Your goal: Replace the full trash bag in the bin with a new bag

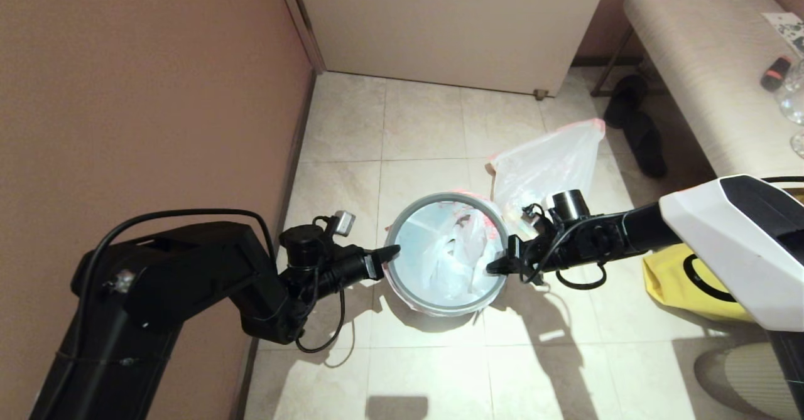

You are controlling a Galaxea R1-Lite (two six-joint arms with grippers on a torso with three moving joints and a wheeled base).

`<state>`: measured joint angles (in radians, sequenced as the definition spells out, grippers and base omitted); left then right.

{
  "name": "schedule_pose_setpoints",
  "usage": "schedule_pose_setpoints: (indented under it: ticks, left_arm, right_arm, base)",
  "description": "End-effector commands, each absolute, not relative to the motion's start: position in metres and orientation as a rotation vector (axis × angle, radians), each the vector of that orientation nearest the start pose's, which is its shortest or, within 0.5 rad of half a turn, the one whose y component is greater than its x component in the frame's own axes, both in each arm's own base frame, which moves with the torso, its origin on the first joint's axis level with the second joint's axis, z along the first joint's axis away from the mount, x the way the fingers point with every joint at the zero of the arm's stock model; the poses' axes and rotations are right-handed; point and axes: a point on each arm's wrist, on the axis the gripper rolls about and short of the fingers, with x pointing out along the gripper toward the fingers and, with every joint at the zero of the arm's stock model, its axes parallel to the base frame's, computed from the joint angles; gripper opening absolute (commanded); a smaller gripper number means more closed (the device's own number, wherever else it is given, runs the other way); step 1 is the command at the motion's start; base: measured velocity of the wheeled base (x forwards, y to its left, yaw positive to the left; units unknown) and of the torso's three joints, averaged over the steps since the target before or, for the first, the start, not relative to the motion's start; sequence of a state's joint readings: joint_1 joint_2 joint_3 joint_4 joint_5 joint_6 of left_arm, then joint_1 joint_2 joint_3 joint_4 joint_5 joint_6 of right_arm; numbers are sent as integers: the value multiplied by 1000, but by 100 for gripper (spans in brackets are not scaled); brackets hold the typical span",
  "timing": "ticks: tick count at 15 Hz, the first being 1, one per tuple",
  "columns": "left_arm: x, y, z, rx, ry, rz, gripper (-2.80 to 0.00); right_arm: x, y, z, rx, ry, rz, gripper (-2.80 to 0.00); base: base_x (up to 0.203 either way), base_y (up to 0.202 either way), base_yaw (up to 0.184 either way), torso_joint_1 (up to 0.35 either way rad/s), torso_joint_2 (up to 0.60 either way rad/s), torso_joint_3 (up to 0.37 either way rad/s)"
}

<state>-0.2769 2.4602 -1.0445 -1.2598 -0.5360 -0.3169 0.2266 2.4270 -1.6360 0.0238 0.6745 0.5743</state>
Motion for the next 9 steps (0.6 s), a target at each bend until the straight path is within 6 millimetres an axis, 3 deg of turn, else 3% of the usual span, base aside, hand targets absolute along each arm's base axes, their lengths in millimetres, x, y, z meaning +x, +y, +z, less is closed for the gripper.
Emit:
schedule_pose_setpoints:
  ticks: [1,4,7,9]
  left_arm:
    - [413,-129,10,-322,289,-781,-280]
    - [412,-130,20,-316,240,-786,-280]
    - [423,-114,30,-324,186,-722,-280]
    - [422,-104,37,-342,175,-699,-280]
  right_arm:
    - [454,119,58,695,1049,598,-280]
    - [451,116,75,715,1024,597,-280]
    - [474,92,81,732,943,566,-280]
    - [478,84,93,737,930,547,-280]
  base:
    - [0,0,0,0,0,0]
    - [0,0,0,0,0,0]
    - [0,0,0,0,0,0]
    - [0,0,0,0,0,0]
